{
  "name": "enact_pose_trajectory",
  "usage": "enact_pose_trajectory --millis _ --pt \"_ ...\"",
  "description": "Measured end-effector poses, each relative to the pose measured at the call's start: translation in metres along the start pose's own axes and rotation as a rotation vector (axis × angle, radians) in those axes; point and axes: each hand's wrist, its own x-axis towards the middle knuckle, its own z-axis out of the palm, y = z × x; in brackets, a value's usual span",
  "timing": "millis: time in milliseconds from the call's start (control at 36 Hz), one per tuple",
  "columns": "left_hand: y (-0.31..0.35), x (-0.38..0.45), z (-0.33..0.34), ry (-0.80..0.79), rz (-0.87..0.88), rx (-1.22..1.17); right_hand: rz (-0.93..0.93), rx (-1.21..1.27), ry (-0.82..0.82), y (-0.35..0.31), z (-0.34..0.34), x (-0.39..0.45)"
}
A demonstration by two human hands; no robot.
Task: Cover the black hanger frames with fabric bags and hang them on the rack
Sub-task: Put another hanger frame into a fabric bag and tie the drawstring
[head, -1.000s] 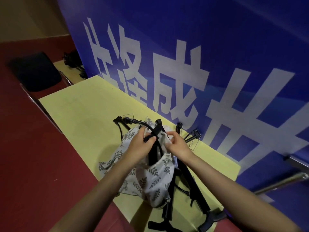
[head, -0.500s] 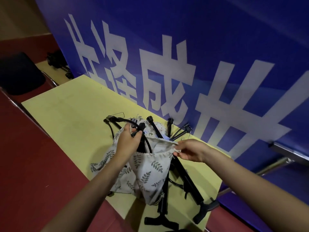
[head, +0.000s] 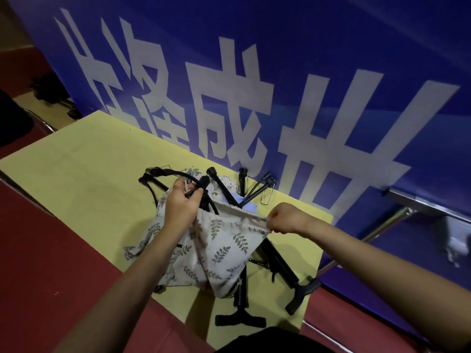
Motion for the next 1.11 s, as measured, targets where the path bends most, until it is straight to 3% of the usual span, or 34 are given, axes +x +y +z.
enact_pose_trajectory --millis 83,222,306,417,639,750,806,889,1000,1111 --pt "-0.001 -0.004 0.0 -0.008 0.03 0.019 0.046 -0.064 0.018 0.005 -0.002 -0.01" --pt "-0.001 -0.009 -0.004 -0.023 0.07 0.02 0.055 0.058 0.099 0.014 0.005 -0.019" --pt "-0.001 -0.012 -0.007 -0.033 0.089 0.022 -0.023 0.386 0.226 0.016 0.01 -0.019" --pt "-0.001 -0.014 -0.011 -0.086 0.141 0.08 -0.081 0.917 0.174 -0.001 0.006 -0.025" --pt "0.019 -0.026 -0.01 -0.291 0.23 0.218 -0.311 1.349 -0.034 -0.086 -0.007 -0.044" --pt "0.025 -0.032 -0.004 -0.396 0.301 0.234 -0.33 1.484 0.036 -0.116 -0.017 -0.046" --pt "0.026 -0.035 -0.003 -0.456 0.253 0.198 -0.308 1.448 0.203 -0.115 -0.017 -0.041" --pt "0.031 -0.049 -0.007 -0.515 0.136 0.003 -0.266 1.149 0.458 -0.1 -0.009 -0.032" --pt "0.027 -0.054 -0.007 -0.459 -0.009 -0.413 -0.305 0.923 0.414 -0.087 0.015 -0.033" --pt "0.038 -0.055 -0.01 -0.345 0.033 -0.556 -0.369 0.693 0.448 -0.088 0.037 -0.035"
